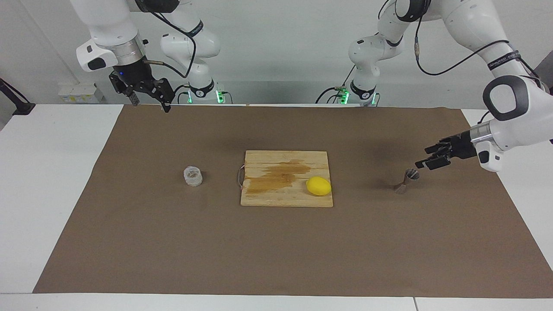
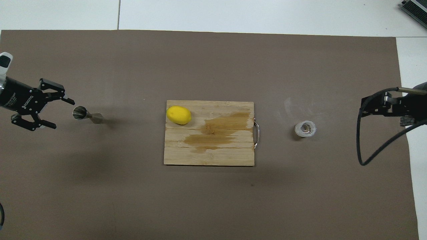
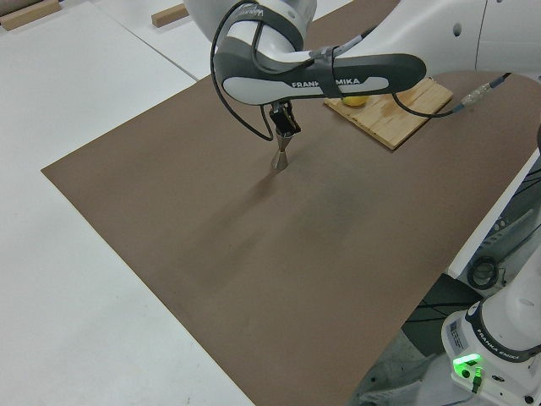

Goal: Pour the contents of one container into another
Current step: 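Open the left gripper and move it toward the small metal cup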

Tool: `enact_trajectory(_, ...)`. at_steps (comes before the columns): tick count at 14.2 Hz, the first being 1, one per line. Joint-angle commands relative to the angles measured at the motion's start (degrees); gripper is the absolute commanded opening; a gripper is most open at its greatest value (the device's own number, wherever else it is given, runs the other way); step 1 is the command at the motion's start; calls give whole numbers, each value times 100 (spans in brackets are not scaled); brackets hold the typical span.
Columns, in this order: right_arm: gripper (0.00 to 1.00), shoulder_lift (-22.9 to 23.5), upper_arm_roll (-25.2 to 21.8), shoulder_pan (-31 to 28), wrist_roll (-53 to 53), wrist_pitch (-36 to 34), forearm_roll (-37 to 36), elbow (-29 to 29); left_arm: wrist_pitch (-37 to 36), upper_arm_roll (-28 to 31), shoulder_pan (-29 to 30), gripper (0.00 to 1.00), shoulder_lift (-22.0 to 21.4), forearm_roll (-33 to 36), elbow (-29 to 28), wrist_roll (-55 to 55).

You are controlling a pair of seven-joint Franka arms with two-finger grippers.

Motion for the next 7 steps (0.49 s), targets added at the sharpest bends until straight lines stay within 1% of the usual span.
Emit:
enact_trajectory(1,100,-33,17,-32,-147,-63,55,-23,-79,-53,360,100,357,-754,79,-510)
enact_trajectory(3,100,-33,17,-41,-147,-63,55,-14,-61,-53,501,100,551,-1019,71,-625)
enact_trajectory(5,100,-33,17,-41,-147,-63,46,-23,70,-53,589,100,709,-1108,71,-783)
enact_trajectory(7,100,-33,17,-32,-147,-63,46,-14,167,-53,703,100,981,-1282,71,-950)
